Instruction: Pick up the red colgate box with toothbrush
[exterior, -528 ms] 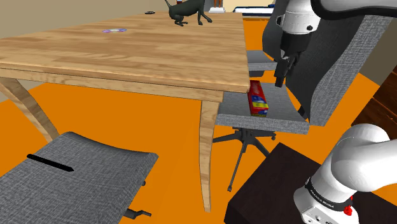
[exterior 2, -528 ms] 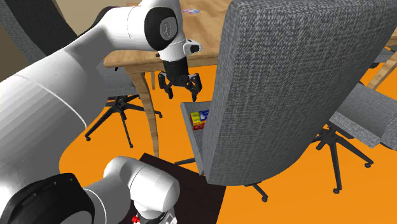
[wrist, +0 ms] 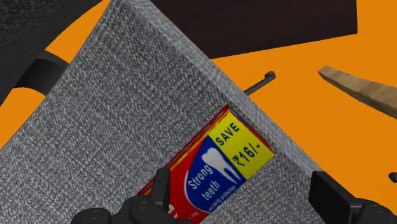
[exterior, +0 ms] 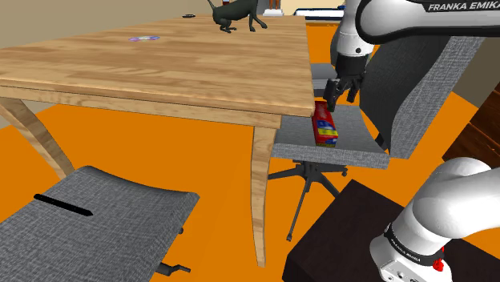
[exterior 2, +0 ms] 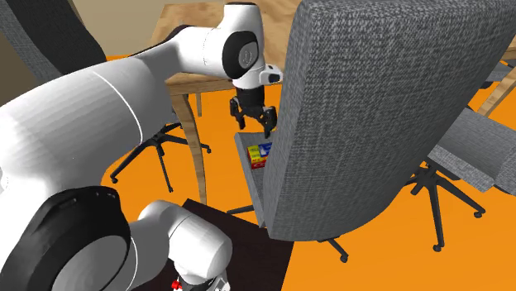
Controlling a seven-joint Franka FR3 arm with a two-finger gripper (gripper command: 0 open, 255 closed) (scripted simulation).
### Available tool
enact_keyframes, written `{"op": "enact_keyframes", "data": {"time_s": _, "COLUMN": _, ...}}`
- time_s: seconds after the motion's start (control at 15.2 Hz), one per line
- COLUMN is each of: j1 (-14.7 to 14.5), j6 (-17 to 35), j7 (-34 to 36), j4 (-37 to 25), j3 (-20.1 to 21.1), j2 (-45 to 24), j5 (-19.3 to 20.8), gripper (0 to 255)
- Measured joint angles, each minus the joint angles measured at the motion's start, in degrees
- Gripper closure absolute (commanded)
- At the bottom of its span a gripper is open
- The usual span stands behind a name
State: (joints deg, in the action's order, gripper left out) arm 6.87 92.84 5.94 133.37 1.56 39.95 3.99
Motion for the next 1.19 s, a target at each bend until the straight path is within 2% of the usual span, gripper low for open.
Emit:
{"op": "enact_keyframes", "data": {"time_s": 0.66, "j1": 7.9, "j6": 15.3, "j7": 15.7, "j4": -1.0, "j3": -2.8, "j2": -15.7, "j5": -1.8, "gripper": 0}}
{"op": "enact_keyframes", "data": {"time_s": 1.19, "j1": 8.4, "j6": 22.1, "j7": 17.1, "j4": 3.2, "j3": -3.1, "j2": -18.3, "j5": -1.9, "gripper": 0}}
